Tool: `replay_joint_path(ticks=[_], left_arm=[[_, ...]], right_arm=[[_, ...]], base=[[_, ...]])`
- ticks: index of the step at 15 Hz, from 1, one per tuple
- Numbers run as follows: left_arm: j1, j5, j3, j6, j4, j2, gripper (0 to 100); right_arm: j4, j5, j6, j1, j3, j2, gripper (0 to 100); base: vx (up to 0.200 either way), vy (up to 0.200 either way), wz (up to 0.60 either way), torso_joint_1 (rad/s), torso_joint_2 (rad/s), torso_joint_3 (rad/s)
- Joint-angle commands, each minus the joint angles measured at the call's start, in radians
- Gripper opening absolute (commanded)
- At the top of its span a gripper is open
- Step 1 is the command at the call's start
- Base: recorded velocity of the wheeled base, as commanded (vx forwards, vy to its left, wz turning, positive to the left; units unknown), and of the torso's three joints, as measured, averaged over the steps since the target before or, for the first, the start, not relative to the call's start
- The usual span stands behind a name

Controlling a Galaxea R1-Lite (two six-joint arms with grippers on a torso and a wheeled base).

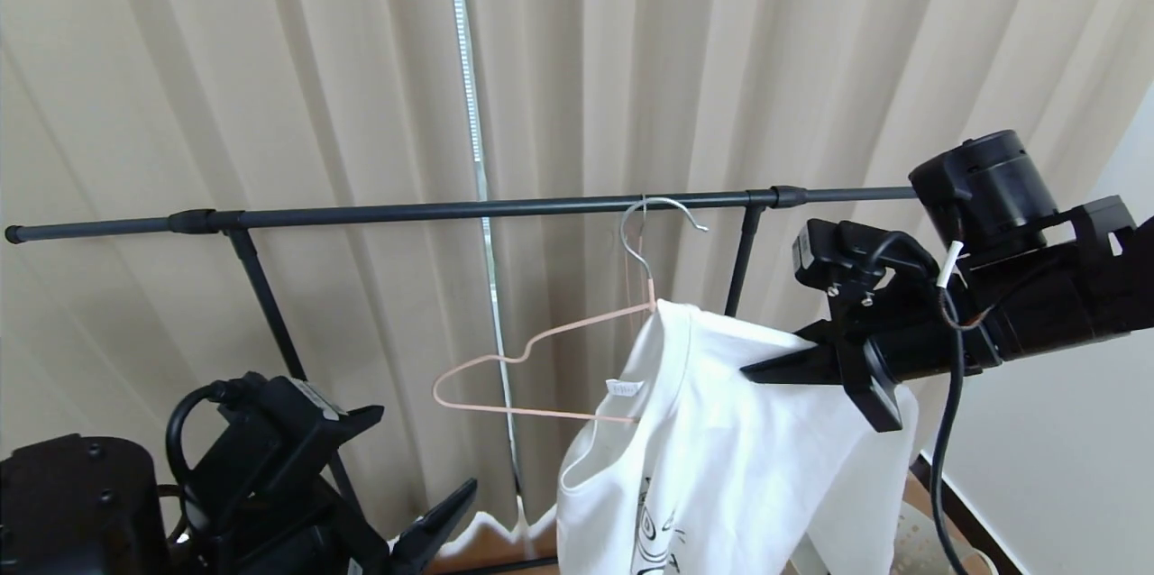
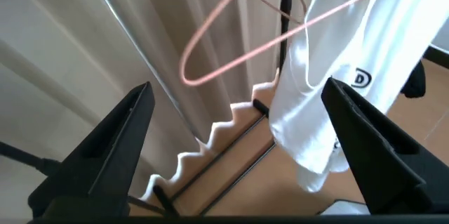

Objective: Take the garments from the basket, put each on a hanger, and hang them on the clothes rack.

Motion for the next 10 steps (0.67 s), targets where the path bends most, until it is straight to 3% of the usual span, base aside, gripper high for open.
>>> replay_joint_path(ticks=[1,5,10], left_arm=[[-0.069,0.011,-0.020,-0.022,0.010,0.115,100],[-0.116,0.078,-0.140,-0.057,0.008,0.303,100],[-0.155,0.152,-0.264,-0.101,0.005,0.429,100]], right_arm=[[-0.016,-0.002,0.001,-0.002,0.035,-0.041,0],[-0.018,0.009,0.007,-0.002,0.032,-0.049,0],[-0.016,0.009,0.016,-0.001,0.032,-0.049,0]], base=[[0.000,0.000,0.00,0.000,0.00,0.000],[0.000,0.000,0.00,0.000,0.00,0.000],[0.000,0.000,0.00,0.000,0.00,0.000]])
